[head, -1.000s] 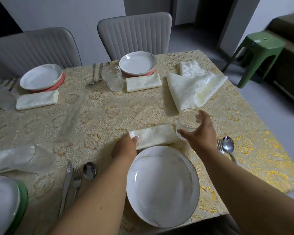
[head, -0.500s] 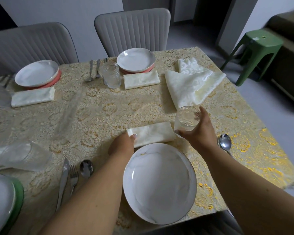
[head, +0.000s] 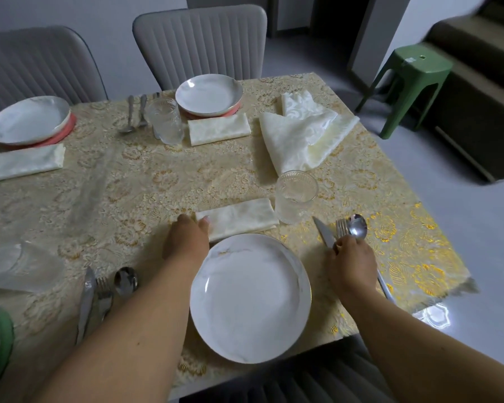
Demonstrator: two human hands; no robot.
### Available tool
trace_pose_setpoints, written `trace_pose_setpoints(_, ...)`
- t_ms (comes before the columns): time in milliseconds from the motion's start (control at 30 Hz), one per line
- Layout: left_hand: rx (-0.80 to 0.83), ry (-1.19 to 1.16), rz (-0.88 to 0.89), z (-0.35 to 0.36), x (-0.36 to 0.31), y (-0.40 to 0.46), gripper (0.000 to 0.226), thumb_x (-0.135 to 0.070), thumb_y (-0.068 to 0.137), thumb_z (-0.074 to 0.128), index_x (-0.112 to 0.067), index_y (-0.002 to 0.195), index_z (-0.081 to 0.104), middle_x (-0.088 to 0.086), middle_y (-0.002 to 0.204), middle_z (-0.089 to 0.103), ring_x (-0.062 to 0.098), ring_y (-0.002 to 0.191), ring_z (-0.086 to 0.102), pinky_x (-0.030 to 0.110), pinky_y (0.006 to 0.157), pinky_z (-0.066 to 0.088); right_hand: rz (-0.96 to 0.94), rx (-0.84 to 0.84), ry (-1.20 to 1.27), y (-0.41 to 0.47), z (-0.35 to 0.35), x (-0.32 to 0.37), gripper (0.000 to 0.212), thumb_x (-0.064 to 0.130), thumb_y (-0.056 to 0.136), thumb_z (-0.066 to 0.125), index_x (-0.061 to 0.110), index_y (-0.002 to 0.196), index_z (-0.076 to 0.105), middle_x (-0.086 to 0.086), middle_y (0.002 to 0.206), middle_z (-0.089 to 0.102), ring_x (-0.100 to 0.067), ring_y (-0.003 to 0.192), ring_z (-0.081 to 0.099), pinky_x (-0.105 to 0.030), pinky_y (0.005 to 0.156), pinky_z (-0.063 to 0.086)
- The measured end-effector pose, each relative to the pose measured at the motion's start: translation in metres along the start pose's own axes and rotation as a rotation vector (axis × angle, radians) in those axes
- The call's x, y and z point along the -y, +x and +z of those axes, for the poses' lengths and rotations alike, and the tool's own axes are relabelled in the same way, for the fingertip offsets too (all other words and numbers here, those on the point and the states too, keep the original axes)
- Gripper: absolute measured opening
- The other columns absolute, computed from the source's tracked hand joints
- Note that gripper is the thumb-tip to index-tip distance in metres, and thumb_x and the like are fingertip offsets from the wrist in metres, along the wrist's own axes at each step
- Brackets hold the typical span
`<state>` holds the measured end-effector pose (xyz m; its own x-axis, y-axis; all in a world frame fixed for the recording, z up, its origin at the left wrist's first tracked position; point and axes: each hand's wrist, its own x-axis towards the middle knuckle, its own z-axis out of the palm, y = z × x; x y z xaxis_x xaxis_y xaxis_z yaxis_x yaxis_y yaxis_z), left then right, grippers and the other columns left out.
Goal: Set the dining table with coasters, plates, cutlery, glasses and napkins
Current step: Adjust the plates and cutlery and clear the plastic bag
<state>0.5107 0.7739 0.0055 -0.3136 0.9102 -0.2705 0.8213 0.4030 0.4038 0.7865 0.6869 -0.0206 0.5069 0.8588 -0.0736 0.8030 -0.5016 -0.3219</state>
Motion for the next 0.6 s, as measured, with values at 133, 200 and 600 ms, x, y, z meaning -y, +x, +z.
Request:
trace_pose_setpoints(133,-0.219,-0.063,0.016,-0.013,-0.018,-0.021,0.056,-0.049,0.097,0.041,0.000,0.123,0.046,0.022,0.126,0.050,0.040,0.110,0.053,0.045,0.080,0.045,-0.048,0.048,0.004,-0.002,-0.008,0.004,0.013,0.012,0.084,0.061,0.003,0.090,0.068,-0.015,0.091,0.065,-0.032,0.087,0.058,-0.031,0.062,0.041)
trace_pose_setpoints(200,-0.288,-0.132,0.077,-0.016,-0.031,-0.034,0.047,-0.046,0.098,0.042,-0.005,0.119,0.049,0.018,0.122,0.053,0.038,0.107,0.055,0.041,0.077,0.044,-0.066,0.078,0.005,-0.006,-0.011,0.005,0.017,0.019,0.084,0.063,0.005,0.091,0.068,-0.011,0.093,0.065,-0.029,0.086,0.059,-0.028,0.061,0.037)
trace_pose_setpoints(600,0.103,-0.185,0.464,0.028,-0.113,-0.154,0.013,-0.020,0.096,0.048,-0.012,0.097,0.060,0.007,0.098,0.065,0.025,0.094,0.058,0.030,0.072,0.038,-0.035,0.233,0.013,0.000,-0.026,0.007,0.020,0.024,0.087,0.058,0.005,0.092,0.062,-0.012,0.084,0.066,-0.031,0.084,0.062,-0.024,0.057,0.032)
